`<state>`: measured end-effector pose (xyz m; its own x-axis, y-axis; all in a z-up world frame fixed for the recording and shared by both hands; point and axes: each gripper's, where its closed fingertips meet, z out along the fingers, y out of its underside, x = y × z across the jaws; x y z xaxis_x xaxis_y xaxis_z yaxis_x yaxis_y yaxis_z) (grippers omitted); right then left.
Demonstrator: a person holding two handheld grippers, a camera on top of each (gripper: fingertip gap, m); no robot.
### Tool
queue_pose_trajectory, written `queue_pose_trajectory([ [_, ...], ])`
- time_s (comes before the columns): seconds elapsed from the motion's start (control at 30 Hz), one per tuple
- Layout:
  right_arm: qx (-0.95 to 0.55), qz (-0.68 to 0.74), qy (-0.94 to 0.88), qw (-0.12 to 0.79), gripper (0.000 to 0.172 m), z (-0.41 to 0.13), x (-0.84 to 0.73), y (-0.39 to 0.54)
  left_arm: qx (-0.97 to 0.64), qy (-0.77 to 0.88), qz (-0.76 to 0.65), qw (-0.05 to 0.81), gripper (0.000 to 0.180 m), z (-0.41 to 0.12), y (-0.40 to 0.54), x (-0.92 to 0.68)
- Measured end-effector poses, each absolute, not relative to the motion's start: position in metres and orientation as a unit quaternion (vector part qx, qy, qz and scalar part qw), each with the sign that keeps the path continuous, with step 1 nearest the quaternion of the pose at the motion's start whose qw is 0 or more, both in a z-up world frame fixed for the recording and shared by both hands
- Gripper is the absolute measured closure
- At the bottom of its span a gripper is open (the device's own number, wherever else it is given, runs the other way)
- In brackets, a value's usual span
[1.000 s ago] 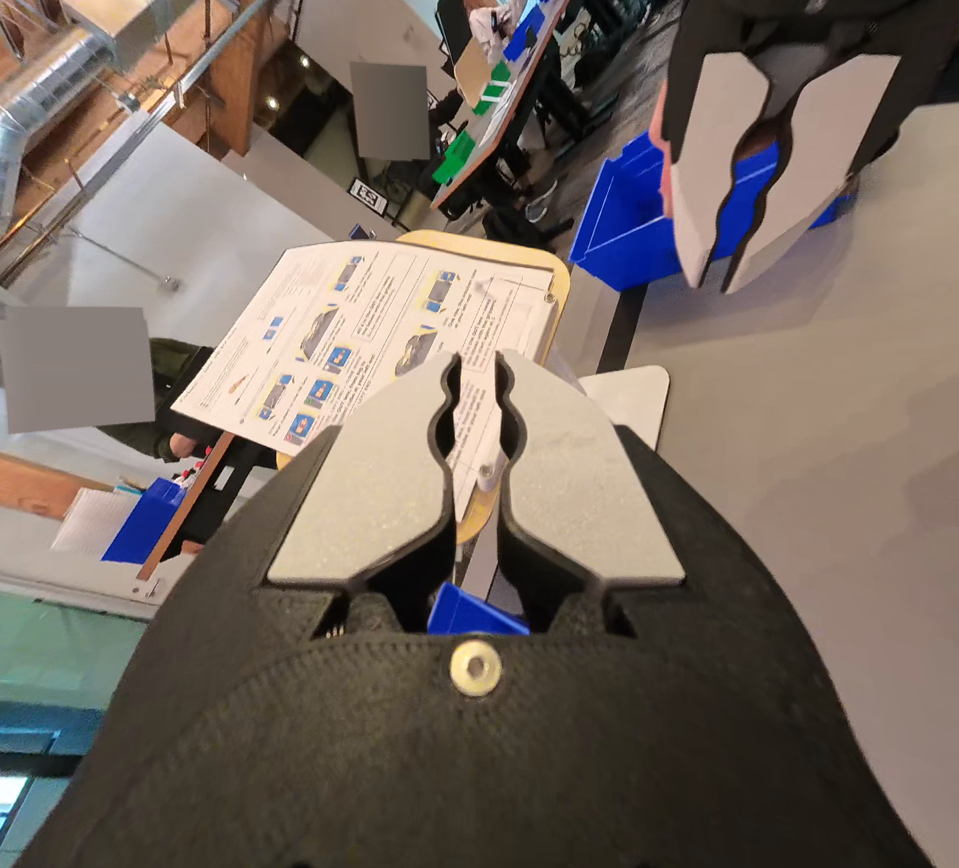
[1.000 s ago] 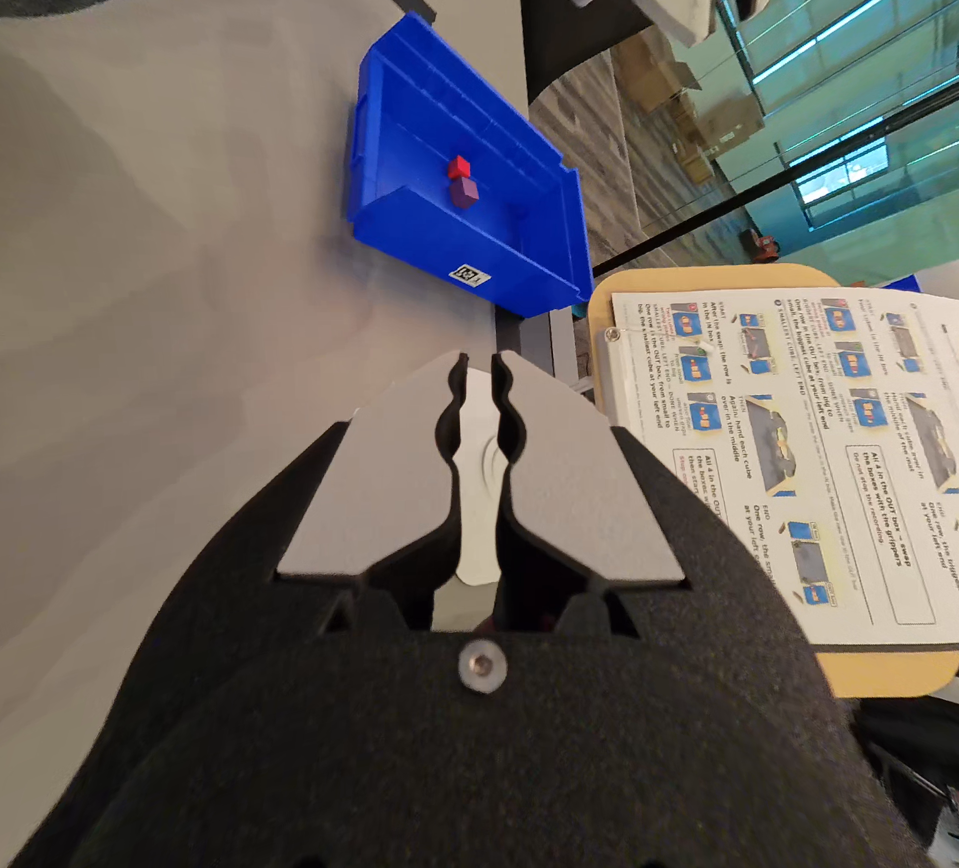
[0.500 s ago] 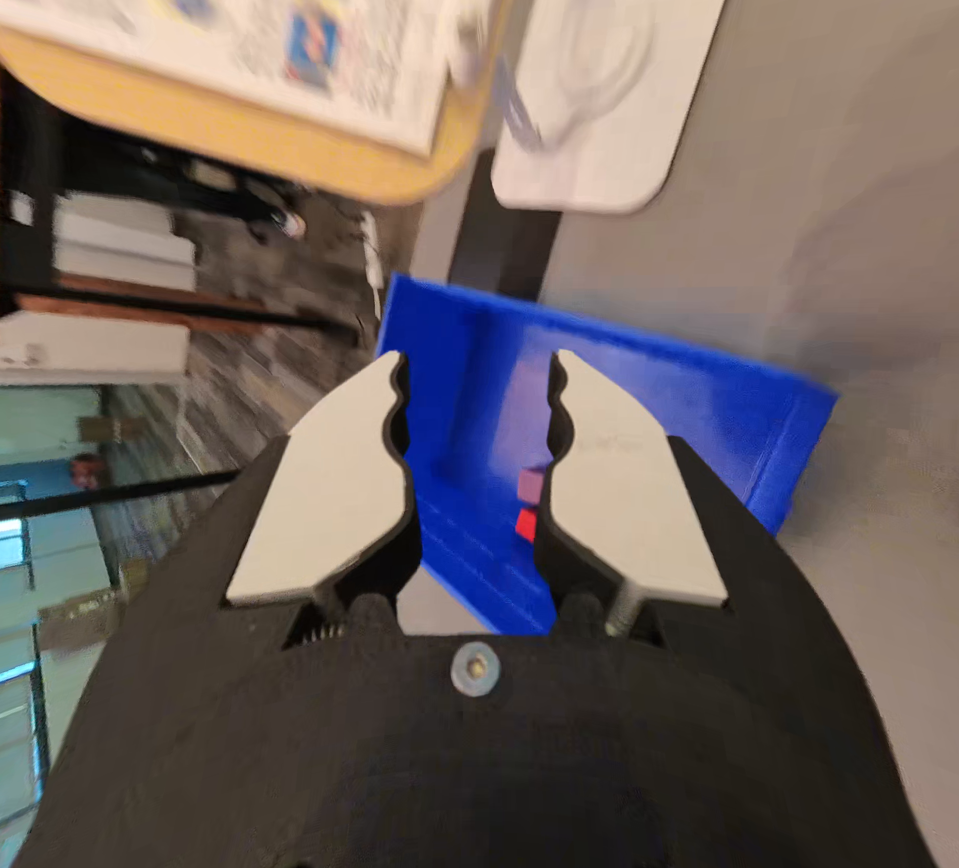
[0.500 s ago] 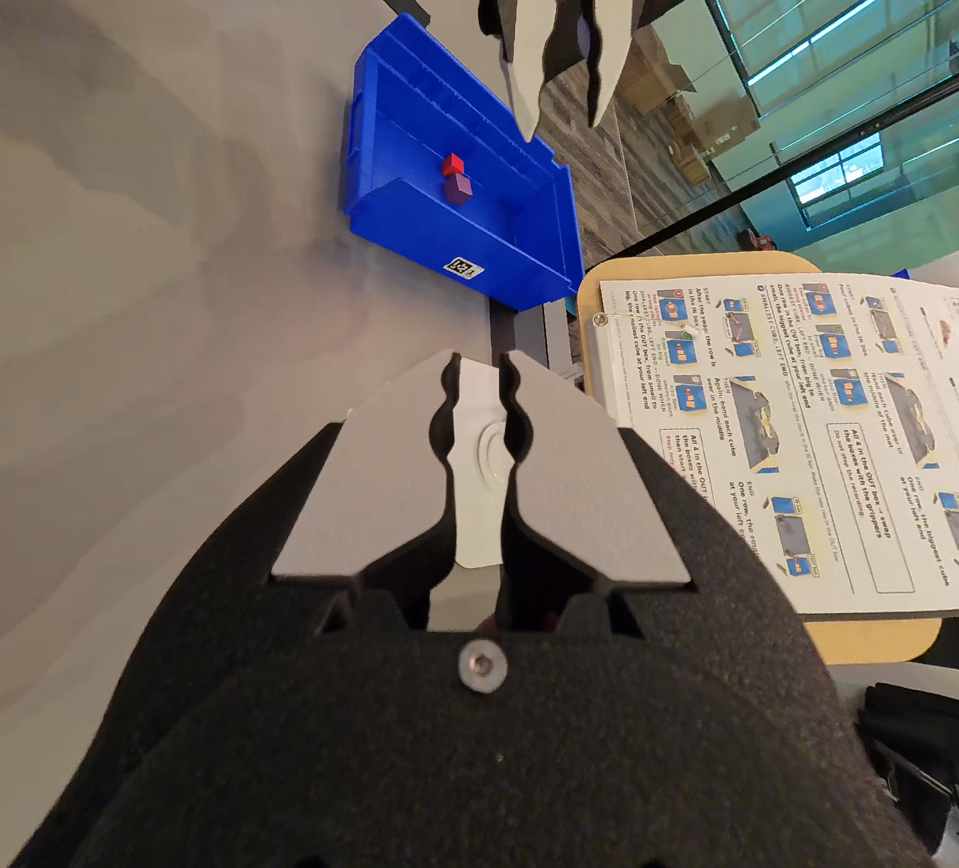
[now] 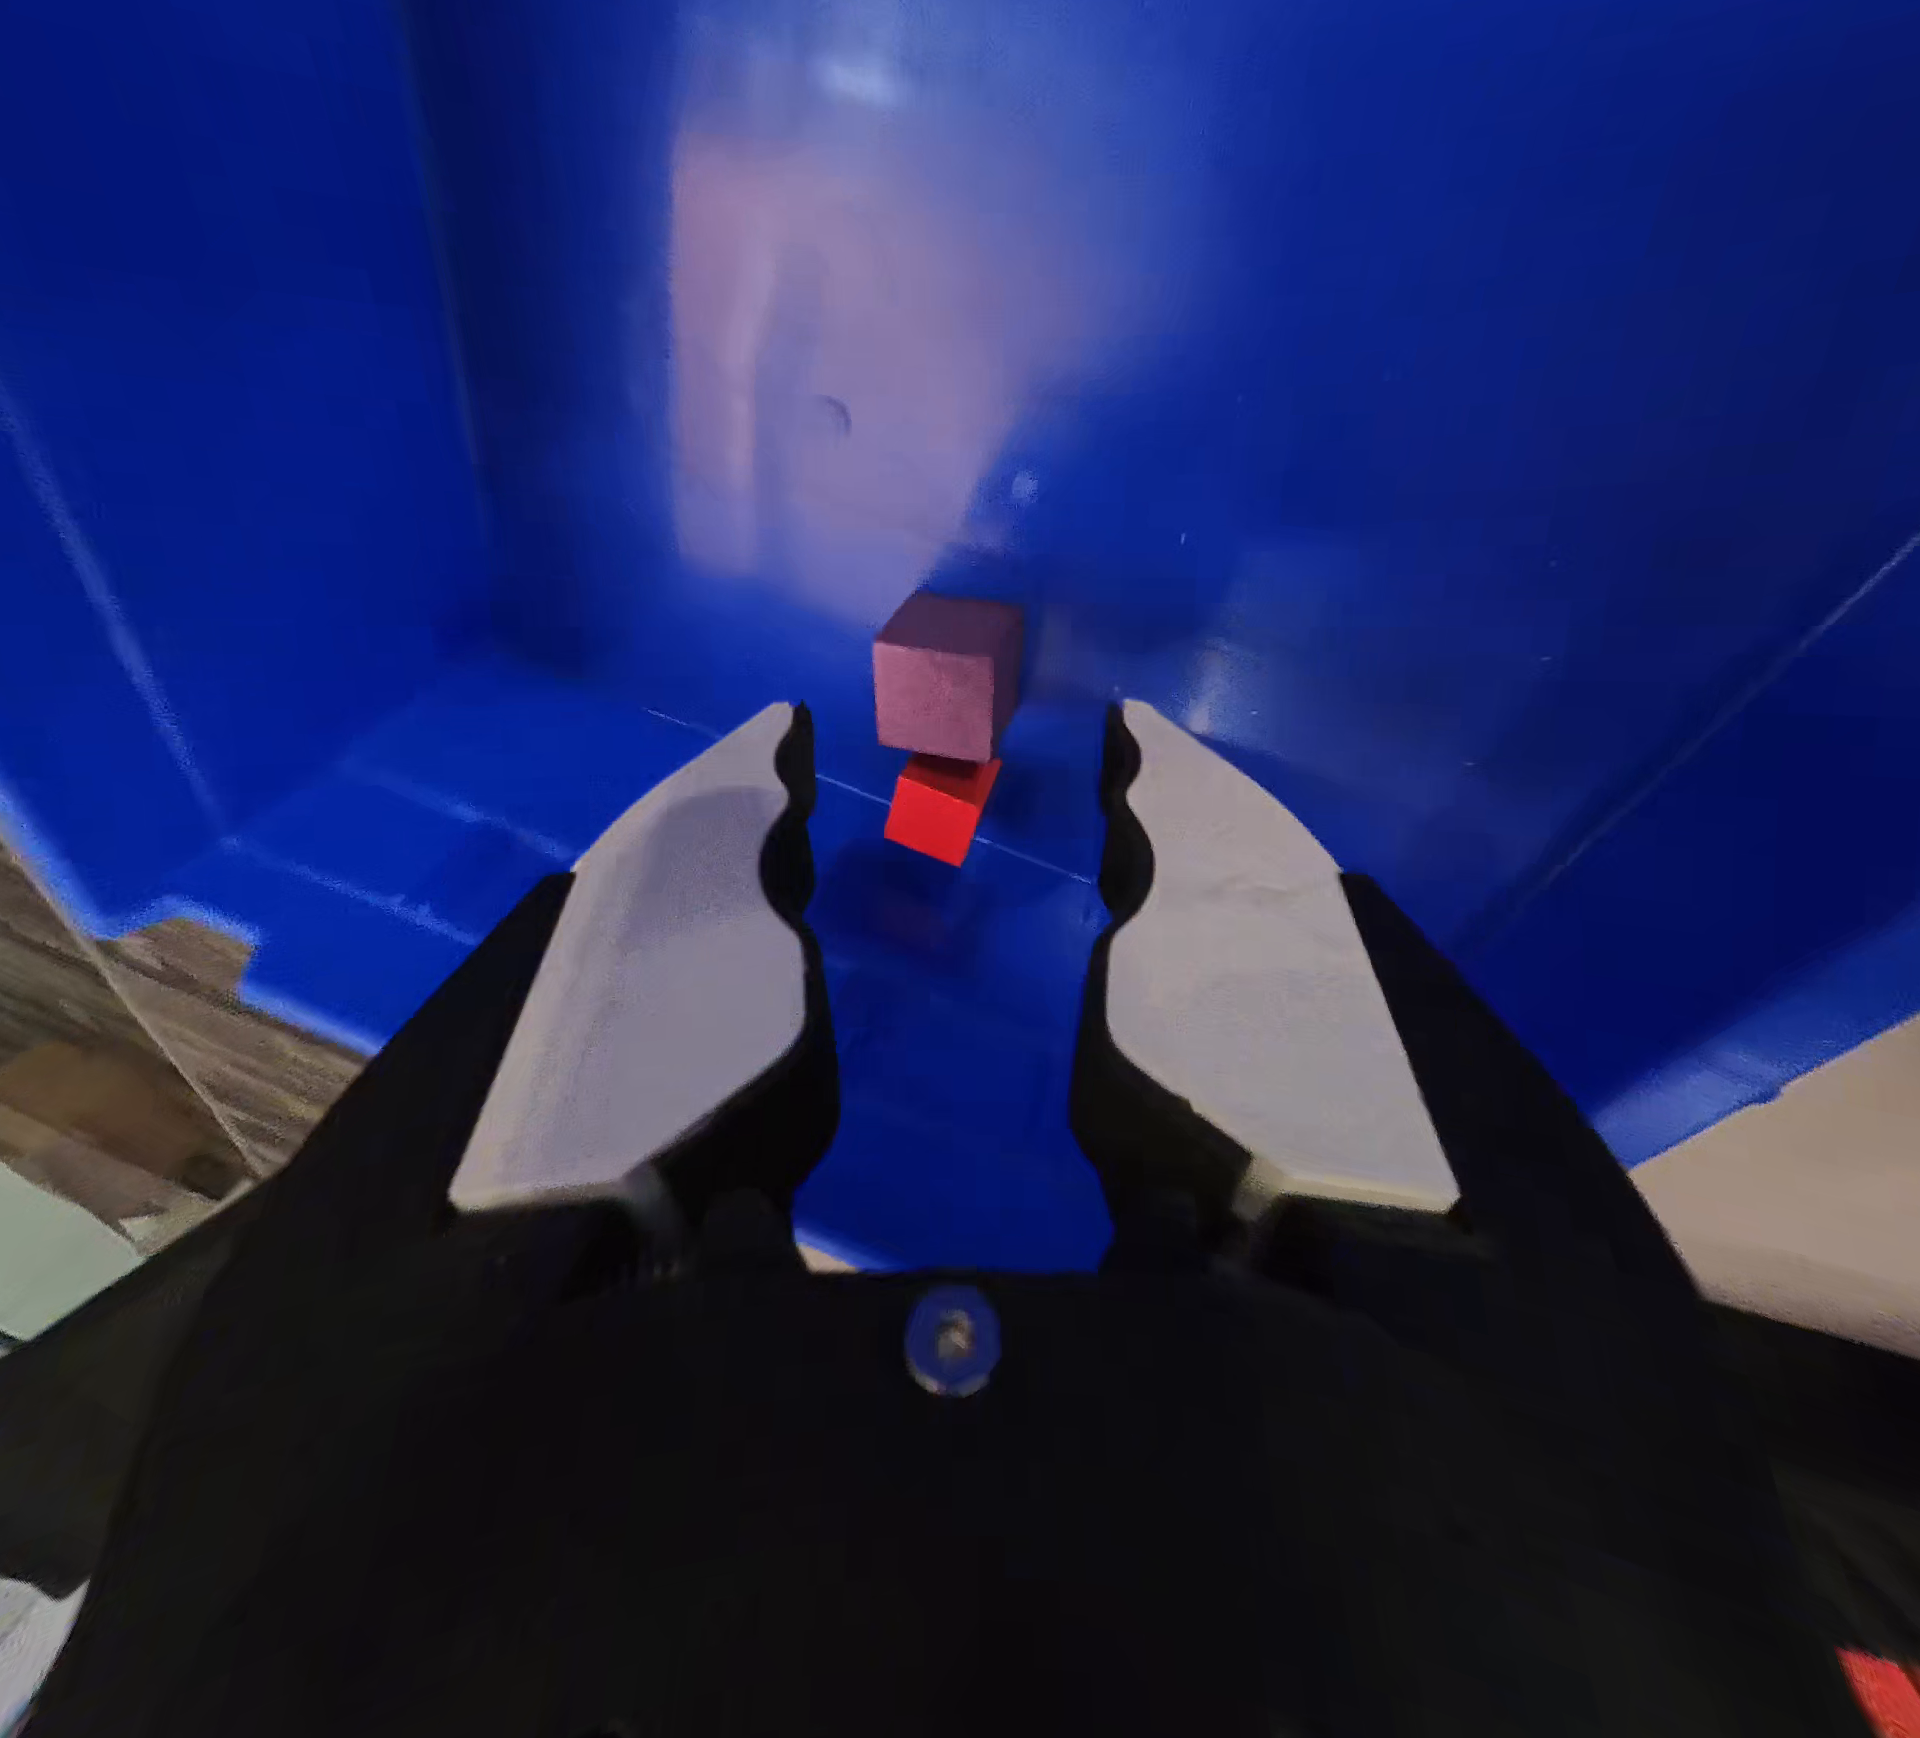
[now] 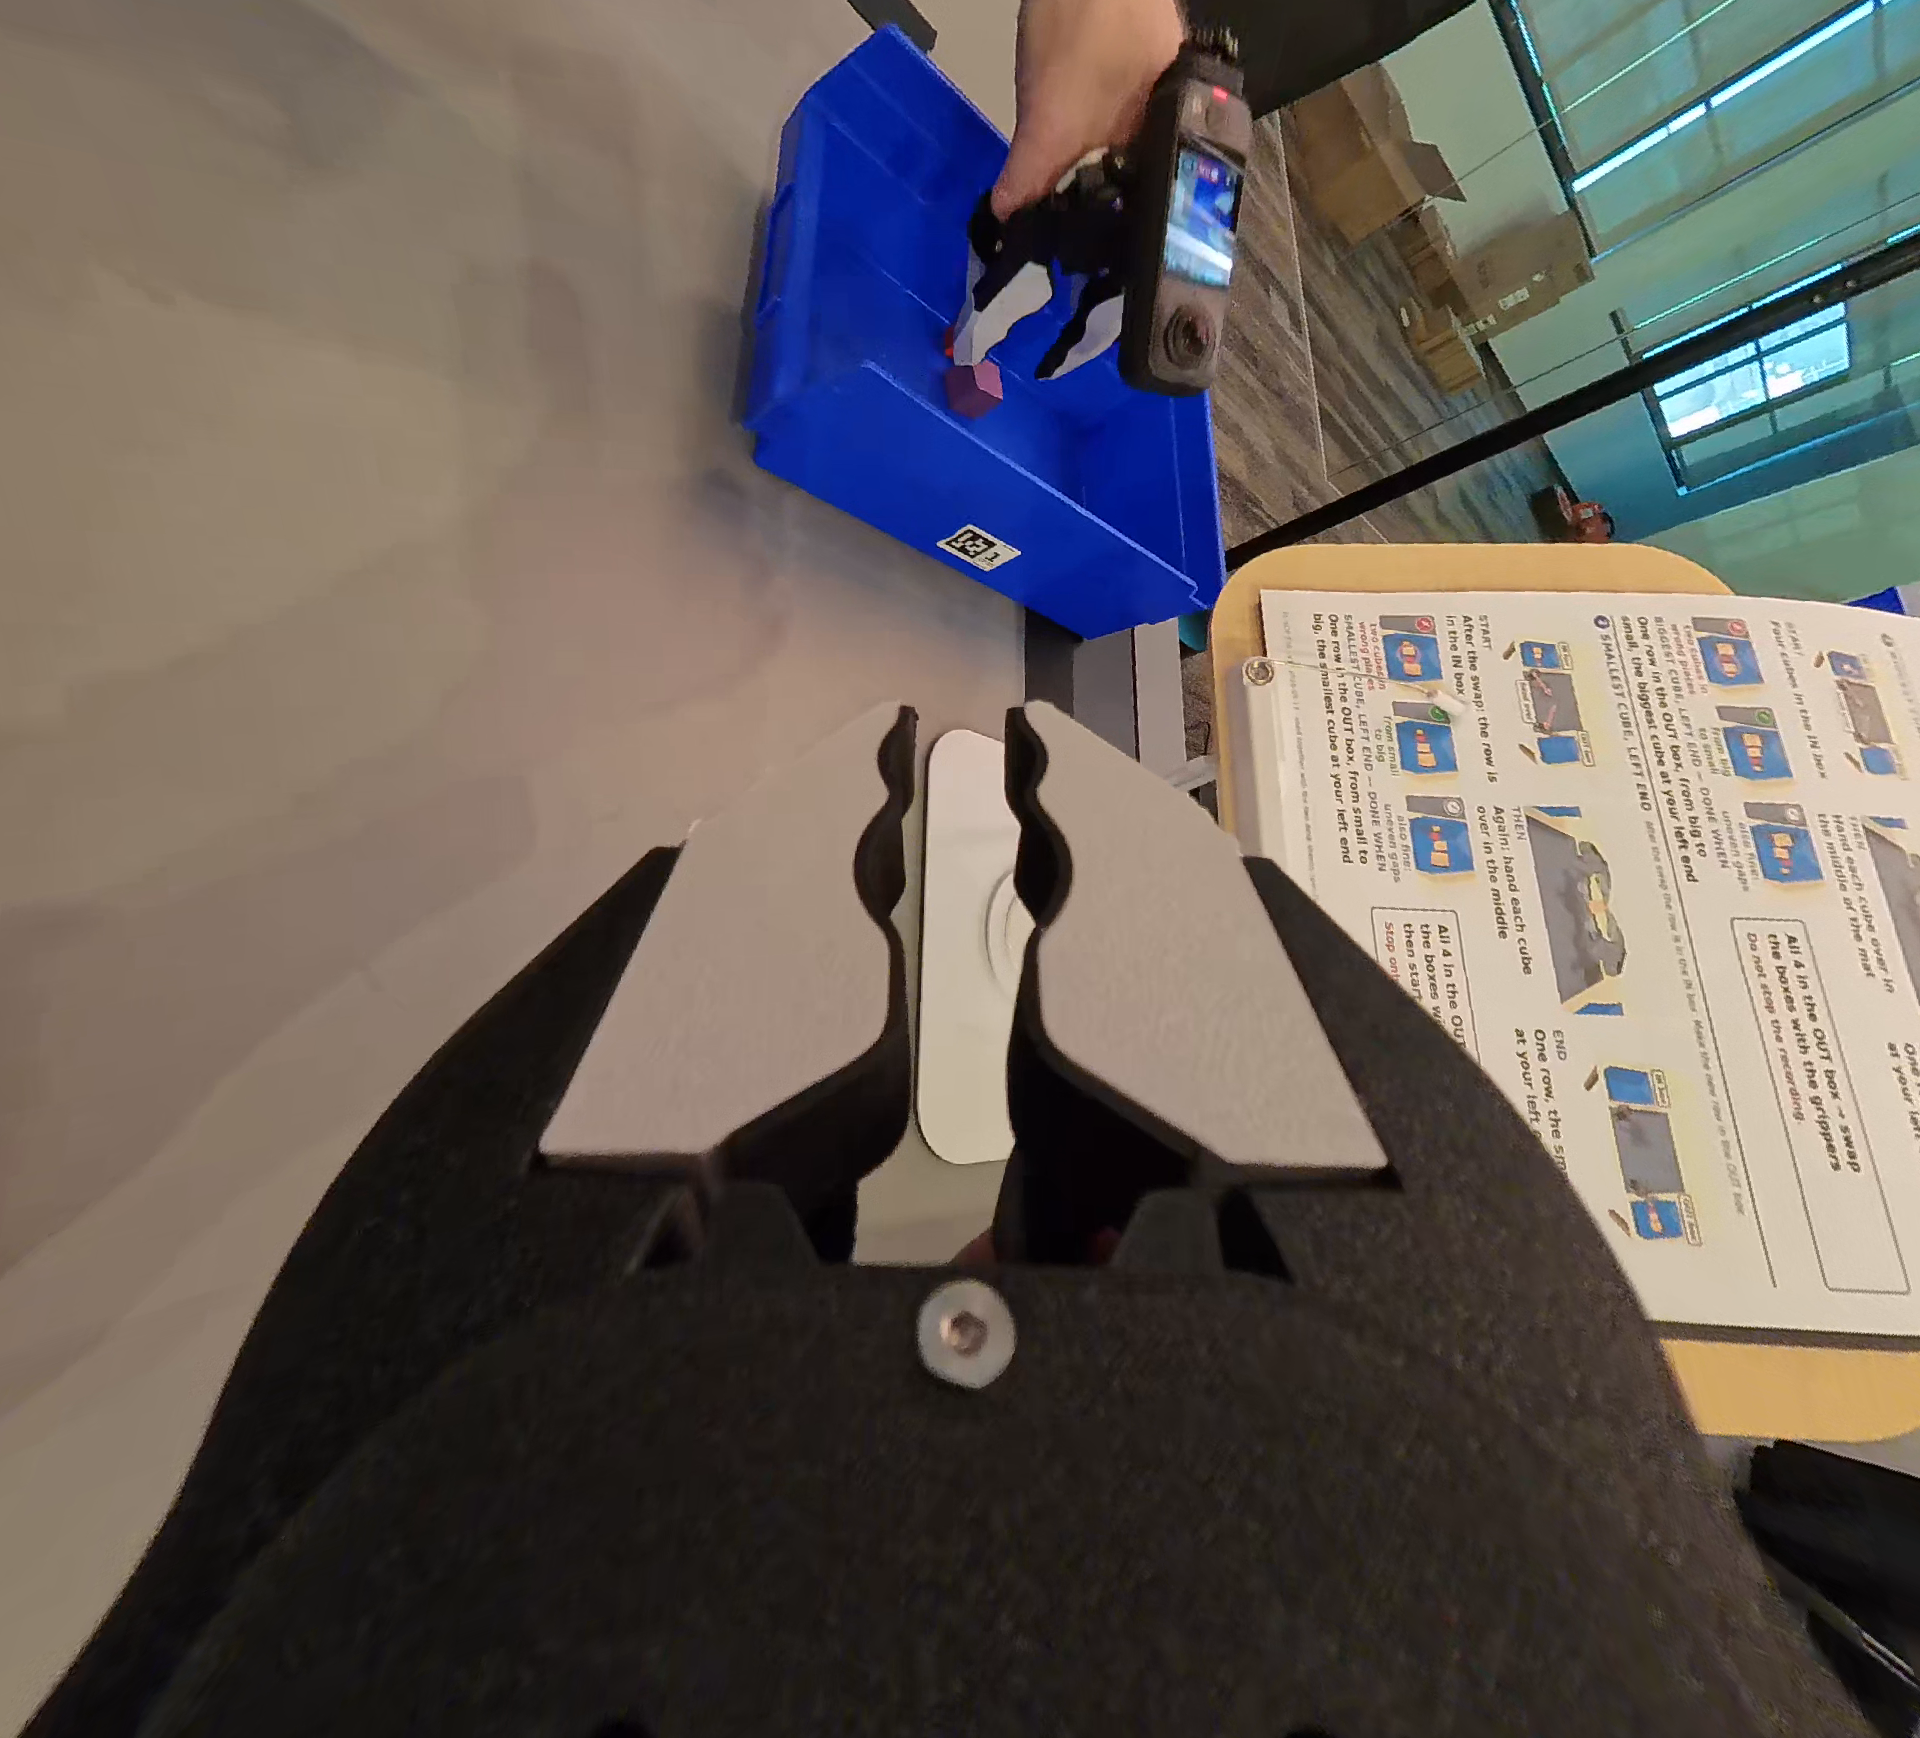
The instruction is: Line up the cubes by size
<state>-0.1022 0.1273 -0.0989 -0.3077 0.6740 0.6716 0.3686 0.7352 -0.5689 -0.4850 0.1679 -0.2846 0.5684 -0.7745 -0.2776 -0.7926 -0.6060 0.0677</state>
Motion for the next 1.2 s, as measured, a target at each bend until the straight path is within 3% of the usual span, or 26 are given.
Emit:
queue_pose_trajectory([
  [0.27,-0.327,0.156,-0.798,0.481,0.155,-0.103,-0.103,0.127,-0.882,0.444,0.151,-0.036,0.137,-0.308,0.168,-0.504],
  [0.37,-0.327,0.159,-0.797,0.482,0.155,-0.103,-0.103,0.128,-0.888,0.438,0.136,-0.035,0.15,-0.315,0.167,-0.505],
  [0.53,-0.33,0.166,-0.793,0.484,0.155,-0.102,-0.104,0.129,-0.891,0.429,0.147,-0.003,0.151,-0.307,0.172,-0.504],
  [0.67,-0.336,0.18,-0.777,0.502,0.148,-0.094,-0.107,0.133,-0.892,0.406,0.165,0.105,0.152,-0.259,0.18,-0.49],
  [0.9,-0.309,0.254,-0.724,0.562,0.135,-0.059,-0.115,0.12,-0.786,0.442,0.132,0.411,0.152,-0.126,0.172,-0.355],
  [1.2,-0.265,0.281,-0.682,0.621,0.131,-0.027,-0.113,0.104,-0.608,0.543,0.084,0.573,0.153,-0.044,0.127,-0.179],
])
